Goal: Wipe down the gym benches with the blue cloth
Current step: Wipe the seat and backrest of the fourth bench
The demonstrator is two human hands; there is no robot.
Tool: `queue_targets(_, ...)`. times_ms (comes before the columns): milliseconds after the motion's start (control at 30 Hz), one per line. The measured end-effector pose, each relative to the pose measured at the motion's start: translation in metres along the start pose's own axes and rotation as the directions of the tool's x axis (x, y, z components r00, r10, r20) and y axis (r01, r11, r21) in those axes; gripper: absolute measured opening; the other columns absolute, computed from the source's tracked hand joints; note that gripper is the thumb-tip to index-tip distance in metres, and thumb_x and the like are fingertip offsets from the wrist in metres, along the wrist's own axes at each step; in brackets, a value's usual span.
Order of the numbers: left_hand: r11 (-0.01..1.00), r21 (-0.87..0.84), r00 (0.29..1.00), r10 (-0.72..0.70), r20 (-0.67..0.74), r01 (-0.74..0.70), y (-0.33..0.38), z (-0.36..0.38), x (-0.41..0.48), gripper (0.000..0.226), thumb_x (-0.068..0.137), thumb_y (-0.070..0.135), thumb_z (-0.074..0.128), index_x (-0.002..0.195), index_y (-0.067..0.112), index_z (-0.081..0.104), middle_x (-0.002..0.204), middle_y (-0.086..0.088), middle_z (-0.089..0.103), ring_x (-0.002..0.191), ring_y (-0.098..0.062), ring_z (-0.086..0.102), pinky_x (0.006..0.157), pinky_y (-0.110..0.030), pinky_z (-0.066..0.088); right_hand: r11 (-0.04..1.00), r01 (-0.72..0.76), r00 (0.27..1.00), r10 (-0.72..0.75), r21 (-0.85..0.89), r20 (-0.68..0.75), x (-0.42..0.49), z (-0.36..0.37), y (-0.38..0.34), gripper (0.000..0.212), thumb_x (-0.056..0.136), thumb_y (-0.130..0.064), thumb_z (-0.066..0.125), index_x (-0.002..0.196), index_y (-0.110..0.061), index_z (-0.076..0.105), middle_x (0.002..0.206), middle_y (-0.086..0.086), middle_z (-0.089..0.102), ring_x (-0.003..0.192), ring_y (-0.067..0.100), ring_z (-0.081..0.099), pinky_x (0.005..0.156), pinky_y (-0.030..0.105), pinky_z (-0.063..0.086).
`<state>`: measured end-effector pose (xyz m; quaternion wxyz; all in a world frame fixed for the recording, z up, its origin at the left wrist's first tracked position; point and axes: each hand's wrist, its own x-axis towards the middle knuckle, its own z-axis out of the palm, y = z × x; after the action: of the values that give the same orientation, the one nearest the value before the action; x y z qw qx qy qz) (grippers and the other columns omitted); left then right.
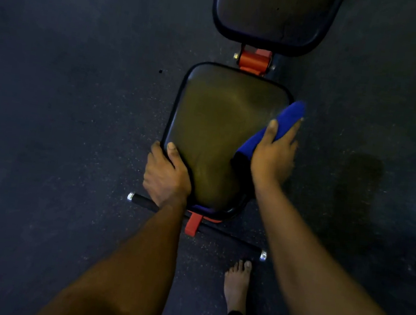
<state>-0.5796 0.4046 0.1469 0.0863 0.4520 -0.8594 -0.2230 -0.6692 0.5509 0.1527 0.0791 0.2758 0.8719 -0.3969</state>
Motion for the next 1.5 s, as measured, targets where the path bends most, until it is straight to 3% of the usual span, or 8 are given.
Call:
queue_targets(100,1.0,-0.015,1.0,-0.01,0.015,0.01,0.002,-0.002,0.0,0.049,0.103,0.044,0.03,0.132,0.011,0.05,0.125,-0.013,0.061,0.105,-0.039,0.059,0.081,-0.047,0.042,0.966,0.194,0.979,-0.203,-0.174,-0.037,-0.053,0.008,0.015,0.068,0.101,-0.056,0.029,0.159,-0.027,0.01,0.161,0.018,0.02,0.135,0.041,0.038,0.102,0.049,0.041)
queue_targets(233,1.0,-0.024,1.0,-0.005,0.009,0.005,0.002,-0.002,0.0,0.047,0.103,0.042,0.032,0.133,0.011,0.051,0.128,-0.012,0.061,0.107,-0.039,0.058,0.082,-0.046,0.042,0.957,0.173,0.984,-0.178,-0.233,-0.003,-0.045,0.009,0.015,0.069,0.1,-0.059,0.028,0.159,-0.031,0.002,0.163,0.018,0.012,0.137,0.042,0.034,0.098,0.053,0.044)
queue_targets(500,0.999,-0.036,1.0,-0.004,0.006,0.004,0.0,0.0,0.0,0.053,0.1,0.047,0.026,0.131,0.012,0.051,0.124,-0.011,0.062,0.105,-0.037,0.059,0.081,-0.045,0.043,0.994,0.097,0.989,-0.091,-0.053,0.115,0.082,-0.008,-0.029,0.058,0.102,-0.053,0.036,0.156,-0.035,0.024,0.151,0.015,0.038,0.132,0.037,0.046,0.105,0.043,0.038)
queue_targets(767,0.999,-0.046,0.999,-0.024,0.032,0.025,0.002,-0.003,0.001,0.056,0.099,0.047,0.026,0.136,0.012,0.048,0.128,-0.012,0.06,0.108,-0.036,0.059,0.085,-0.047,0.044,0.851,0.419,0.907,-0.406,-0.317,0.112,0.033,-0.002,-0.008,0.059,0.101,-0.057,0.036,0.155,-0.039,0.023,0.167,0.004,0.003,0.15,0.038,0.008,0.11,0.06,0.033)
queue_targets(1067,0.997,-0.062,0.998,-0.039,0.052,0.043,0.002,-0.004,0.003,0.059,0.098,0.047,0.025,0.137,0.011,0.049,0.127,-0.012,0.06,0.108,-0.034,0.059,0.083,-0.045,0.045,0.829,0.329,0.944,-0.289,-0.451,0.159,0.098,0.003,-0.06,0.056,0.099,-0.061,0.033,0.148,-0.033,0.04,0.147,0.013,0.042,0.13,0.038,0.042,0.1,0.048,0.039)
queue_targets(1233,0.998,-0.055,0.997,-0.034,0.067,0.038,0.004,-0.007,0.003,0.066,0.095,0.052,0.018,0.138,0.011,0.048,0.123,-0.013,0.061,0.104,-0.033,0.06,0.079,-0.044,0.046,0.702,0.629,0.776,-0.592,-0.334,0.218,0.08,-0.013,-0.026,0.053,0.101,-0.055,0.038,0.15,-0.035,0.039,0.157,0.008,0.032,0.137,0.035,0.032,0.103,0.051,0.038)
queue_targets(1400,0.998,-0.046,0.997,-0.035,0.068,0.038,0.005,-0.004,0.002,0.065,0.096,0.052,0.019,0.137,0.011,0.048,0.123,-0.014,0.061,0.105,-0.033,0.061,0.081,-0.044,0.047,0.794,0.389,0.921,-0.337,-0.467,0.194,0.103,0.001,-0.059,0.055,0.101,-0.059,0.031,0.148,-0.032,0.039,0.148,0.012,0.04,0.132,0.037,0.039,0.103,0.05,0.037)
queue_targets(1500,0.998,-0.049,0.997,-0.043,0.068,0.046,0.005,-0.006,0.002,0.063,0.097,0.05,0.021,0.137,0.01,0.048,0.122,-0.014,0.062,0.105,-0.033,0.061,0.082,-0.045,0.047,0.726,0.422,0.902,-0.393,-0.543,0.177,0.096,0.01,-0.064,0.053,0.101,-0.057,0.03,0.148,-0.032,0.04,0.148,0.012,0.041,0.131,0.037,0.04,0.103,0.054,0.035)
